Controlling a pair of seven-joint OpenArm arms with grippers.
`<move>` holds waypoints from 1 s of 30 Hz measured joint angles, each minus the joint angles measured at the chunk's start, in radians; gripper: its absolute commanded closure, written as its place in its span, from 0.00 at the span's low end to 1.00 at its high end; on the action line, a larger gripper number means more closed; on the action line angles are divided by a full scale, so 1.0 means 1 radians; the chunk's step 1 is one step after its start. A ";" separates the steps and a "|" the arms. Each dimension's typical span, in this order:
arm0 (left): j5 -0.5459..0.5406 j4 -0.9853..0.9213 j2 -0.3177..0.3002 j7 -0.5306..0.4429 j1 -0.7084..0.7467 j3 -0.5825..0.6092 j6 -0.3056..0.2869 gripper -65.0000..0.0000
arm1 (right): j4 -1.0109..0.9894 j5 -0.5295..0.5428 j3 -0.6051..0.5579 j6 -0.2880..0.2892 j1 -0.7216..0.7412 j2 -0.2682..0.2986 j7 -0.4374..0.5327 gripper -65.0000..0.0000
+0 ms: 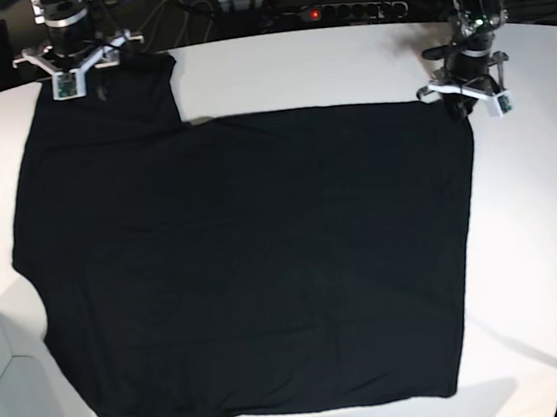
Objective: Fold the T-shirt properly
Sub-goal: 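Lower both grippers and pinch the shirt's shoulder corners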
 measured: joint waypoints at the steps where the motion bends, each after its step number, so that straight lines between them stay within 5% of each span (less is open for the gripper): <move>1: 0.000 -0.001 0.000 0.000 0.000 0.000 -0.002 1.00 | -0.001 -0.002 0.016 0.000 0.003 0.000 -0.005 0.50; 7: -0.004 0.008 0.002 0.005 0.004 0.000 -0.010 1.00 | -0.004 -0.002 0.112 0.001 0.055 0.012 0.000 0.48; 19: -0.015 0.011 0.008 0.007 0.055 -0.077 -0.035 1.00 | -0.150 0.001 0.229 0.151 0.209 0.032 -0.096 0.45; 30: -0.015 0.014 0.007 -0.005 0.079 -0.079 -0.035 1.00 | -0.290 0.001 0.254 0.155 0.303 0.057 -0.093 0.45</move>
